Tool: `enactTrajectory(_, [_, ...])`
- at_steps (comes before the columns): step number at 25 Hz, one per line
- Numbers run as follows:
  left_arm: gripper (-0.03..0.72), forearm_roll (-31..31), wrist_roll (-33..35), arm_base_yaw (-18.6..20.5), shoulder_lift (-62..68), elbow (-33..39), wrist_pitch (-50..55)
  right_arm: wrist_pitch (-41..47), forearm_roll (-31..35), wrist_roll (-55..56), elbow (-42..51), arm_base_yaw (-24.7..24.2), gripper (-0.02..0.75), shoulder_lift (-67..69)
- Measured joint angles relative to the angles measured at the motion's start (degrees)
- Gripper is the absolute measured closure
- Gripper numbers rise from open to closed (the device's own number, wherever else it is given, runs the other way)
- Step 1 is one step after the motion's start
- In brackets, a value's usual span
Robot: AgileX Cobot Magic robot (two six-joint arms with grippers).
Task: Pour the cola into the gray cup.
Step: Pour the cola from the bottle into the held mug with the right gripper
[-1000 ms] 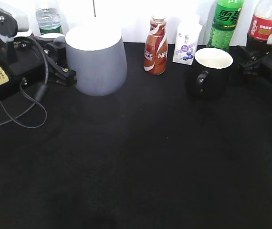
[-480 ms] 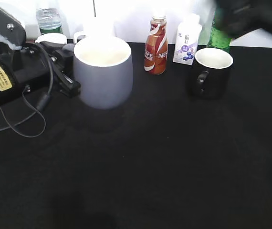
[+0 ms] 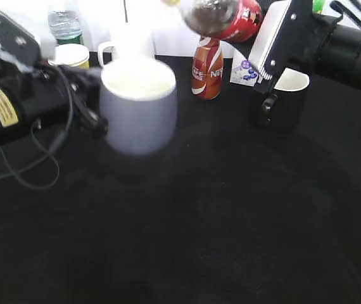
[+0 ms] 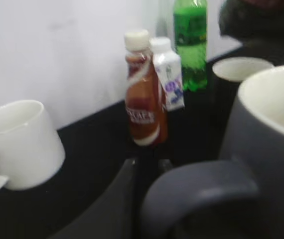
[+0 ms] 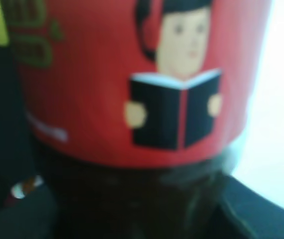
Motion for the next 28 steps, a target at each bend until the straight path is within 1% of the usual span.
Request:
enactTrajectory(2, [0.611, 0.76, 0.00, 0.00, 0.10, 0.00, 0.50, -1.35, 0.20, -3.15, 0.00, 0.00, 0.344, 0.00])
enactTrajectory(7, [0.611, 1.88, -0.03, 0.00, 0.10, 0.00, -1.37, -1.45, 0.32, -12.54, 0.00, 0.00, 0.344, 0.00])
enactTrajectory(11, [0.611, 3.62, -0.08, 0.00, 0.10, 0.00, -1.49, -2.17, 2.61, -19.59, 0.00, 0.00, 0.344, 0.00])
enactTrajectory(19, [0.611, 3.74, -0.08, 0.00, 0.10, 0.00, -1.54, -3.61, 5.23, -30.54, 0.00, 0.00, 0.344, 0.00])
enactTrajectory(24, [0.612, 3.74, -0.08, 0.00, 0.10, 0.00, -2.45, -3.61, 7.10, -33.86, 0.00, 0.00, 0.345, 0.00])
enactTrajectory(28, [0.612, 3.74, -0.08, 0.00, 0.10, 0.00, -2.45, -3.64, 7.32, -34.49, 0.00, 0.00, 0.345, 0.00])
